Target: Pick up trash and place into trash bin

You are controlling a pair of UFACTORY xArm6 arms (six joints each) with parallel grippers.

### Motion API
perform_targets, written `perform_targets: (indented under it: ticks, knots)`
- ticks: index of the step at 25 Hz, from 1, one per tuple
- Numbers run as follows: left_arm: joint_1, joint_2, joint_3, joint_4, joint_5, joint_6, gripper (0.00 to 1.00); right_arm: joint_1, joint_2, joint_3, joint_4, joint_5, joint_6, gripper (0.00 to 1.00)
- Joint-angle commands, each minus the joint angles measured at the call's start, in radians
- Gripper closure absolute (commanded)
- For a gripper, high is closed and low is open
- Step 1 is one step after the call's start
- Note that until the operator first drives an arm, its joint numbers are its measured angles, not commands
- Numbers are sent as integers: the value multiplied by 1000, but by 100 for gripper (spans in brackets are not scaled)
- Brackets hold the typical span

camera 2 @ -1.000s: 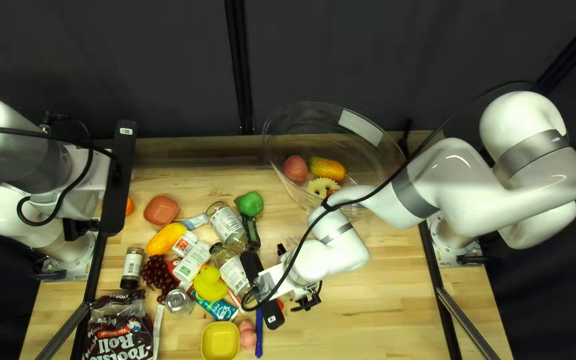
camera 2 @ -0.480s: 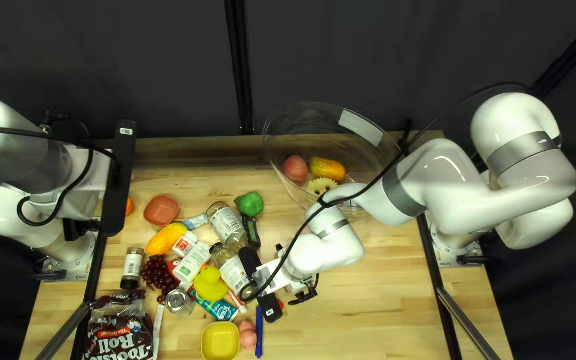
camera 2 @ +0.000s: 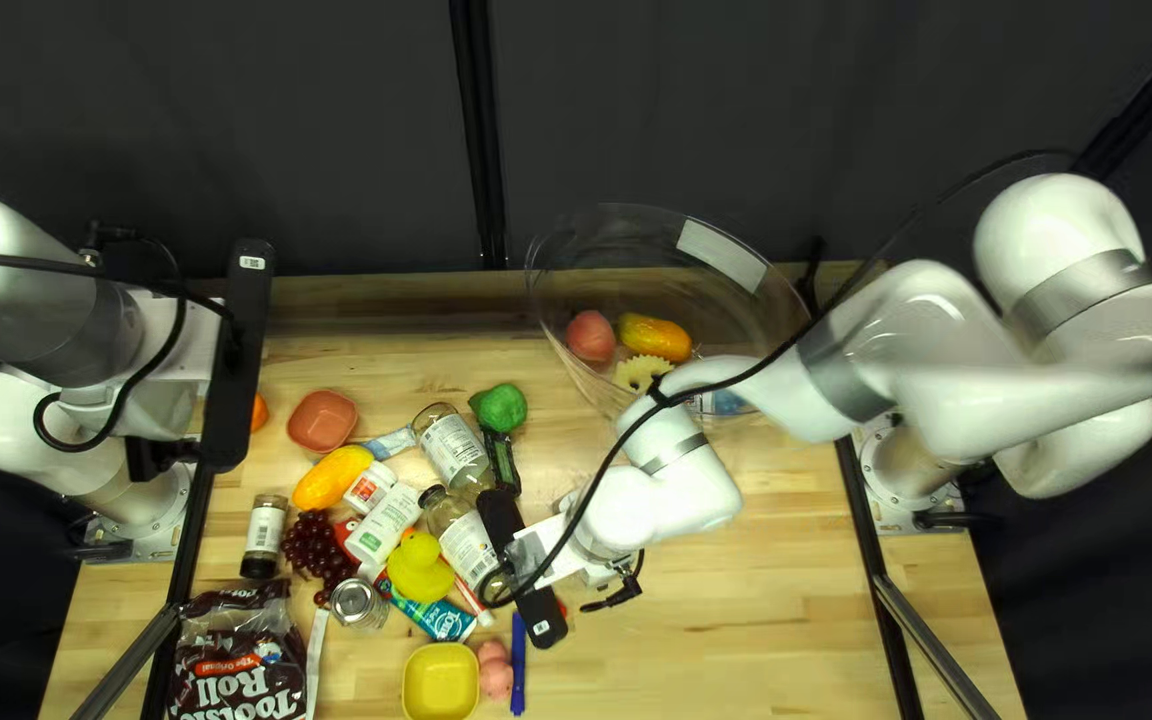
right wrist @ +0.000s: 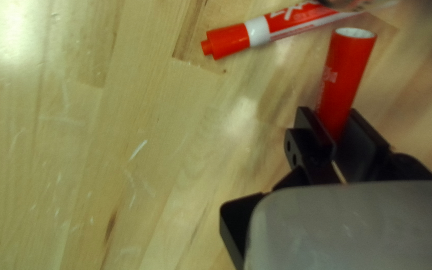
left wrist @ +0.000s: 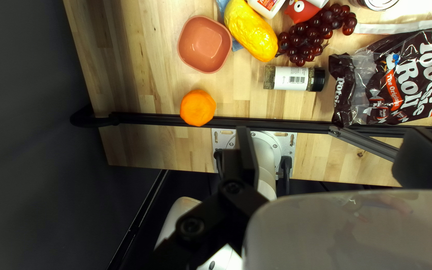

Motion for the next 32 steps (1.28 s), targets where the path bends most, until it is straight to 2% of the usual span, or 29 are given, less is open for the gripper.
perform_targets:
  ticks: [1, 3, 6, 12, 14, 15, 16, 17, 18, 19, 22, 27, 32]
  knots:
    - [0, 0, 0, 0, 0, 0, 0, 61, -223, -58, -56, 366, 153, 97]
    - [0, 0, 0, 0, 0, 0, 0, 58, -296, -67, -67, 476, 192, 97]
    - [0, 0, 0, 0, 0, 0, 0, 29, -364, -76, -75, 566, 220, 97]
    - [0, 0, 0, 0, 0, 0, 0, -61, -463, -28, -60, 624, 245, 93]
    - [0, 0, 0, 0, 0, 0, 0, -104, -467, -6, -49, 624, 243, 89]
    - [0, 0, 0, 0, 0, 0, 0, -127, -461, 3, -41, 619, 242, 84]
    - [0, 0, 0, 0, 0, 0, 0, -142, -455, 8, -36, 612, 241, 79]
    - [0, 0, 0, 0, 0, 0, 0, -151, -448, 7, -31, 608, 242, 67]
    - [0, 0, 0, 0, 0, 0, 0, -154, -443, 6, -29, 606, 243, 18]
    - [0, 0, 0, 0, 0, 0, 0, -155, -434, 0, -26, 606, 248, 0]
    - [0, 0, 0, 0, 0, 0, 0, -142, -420, -24, -24, 611, 255, 0]
    - [0, 0, 0, 0, 0, 0, 0, -73, -389, -83, -44, 599, 272, 0]
    - [0, 0, 0, 0, 0, 0, 0, 6, -293, -125, -72, 500, 300, 0]
